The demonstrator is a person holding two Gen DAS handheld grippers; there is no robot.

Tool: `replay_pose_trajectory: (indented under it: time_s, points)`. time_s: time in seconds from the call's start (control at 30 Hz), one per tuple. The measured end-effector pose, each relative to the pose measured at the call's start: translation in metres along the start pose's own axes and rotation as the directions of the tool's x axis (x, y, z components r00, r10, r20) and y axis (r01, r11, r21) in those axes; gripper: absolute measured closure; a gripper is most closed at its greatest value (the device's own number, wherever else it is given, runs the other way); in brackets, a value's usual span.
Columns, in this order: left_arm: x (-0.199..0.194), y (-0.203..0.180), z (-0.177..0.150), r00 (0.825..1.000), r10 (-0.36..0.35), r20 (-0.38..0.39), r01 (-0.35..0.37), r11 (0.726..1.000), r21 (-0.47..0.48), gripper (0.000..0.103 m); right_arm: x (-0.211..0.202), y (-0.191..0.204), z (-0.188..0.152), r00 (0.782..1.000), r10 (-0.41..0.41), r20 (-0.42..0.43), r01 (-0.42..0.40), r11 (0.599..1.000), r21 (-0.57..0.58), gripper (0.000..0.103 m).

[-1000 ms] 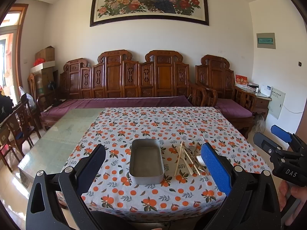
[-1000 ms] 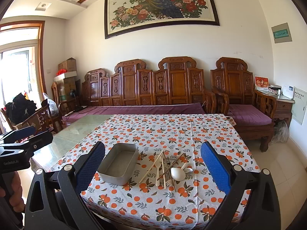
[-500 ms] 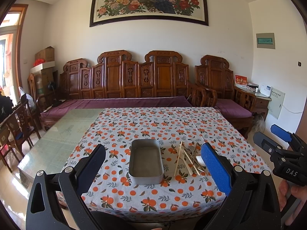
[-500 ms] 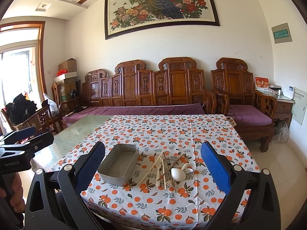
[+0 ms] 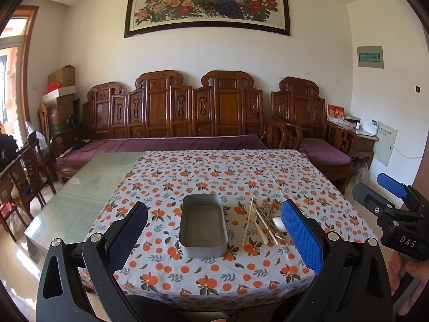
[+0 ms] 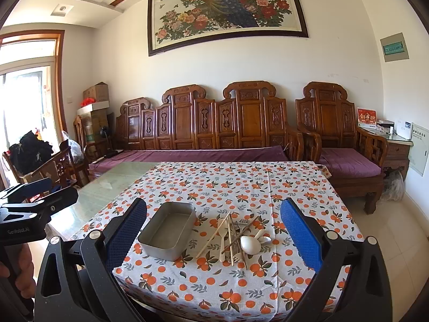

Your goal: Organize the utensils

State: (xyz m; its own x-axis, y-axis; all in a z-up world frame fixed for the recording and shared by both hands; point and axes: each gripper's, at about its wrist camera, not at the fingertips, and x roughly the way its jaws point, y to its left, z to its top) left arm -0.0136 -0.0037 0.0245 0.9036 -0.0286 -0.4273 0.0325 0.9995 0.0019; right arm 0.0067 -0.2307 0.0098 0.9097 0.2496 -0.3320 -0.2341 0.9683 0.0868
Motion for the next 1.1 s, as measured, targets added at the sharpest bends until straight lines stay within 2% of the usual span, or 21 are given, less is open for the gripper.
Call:
replay_pose_trajectory:
  time_s: [0.4, 0.57, 0.8, 0.97, 1.1]
  points:
    - [0.021, -0.003, -0.015, 0.998, -0.008, -0.055, 0.009, 1.0, 0.013, 0.007, 0.013, -0.011, -0.006, 1.0, -0.006, -0.024, 0.007, 1.0, 0.014, 0.003]
    - [0.041, -0.003, -0.025, 0.995, -0.02, -0.101, 0.021, 1.0, 0.018, 0.007, 0.025, -0.02, -0.017, 0.999, -0.01, -0.046, 0.01, 1.0, 0.016, 0.003]
    - [0.084, -0.006, -0.042, 0.98, -0.055, -0.189, 0.065, 0.997, 0.045, 0.007, 0.06, -0.037, -0.035, 0.995, -0.021, -0.095, 0.021, 1.0, -0.003, 0.003]
    - [0.115, -0.008, -0.05, 0.97, -0.081, -0.229, 0.099, 0.993, 0.066, 0.007, 0.095, -0.054, -0.049, 0.987, -0.038, -0.156, 0.035, 0.999, -0.023, 0.01]
    - [0.141, -0.011, -0.051, 0.952, -0.113, -0.286, 0.141, 0.987, 0.079, 0.007, 0.121, -0.066, -0.059, 0.978, -0.041, -0.204, 0.036, 0.999, -0.024, 0.023]
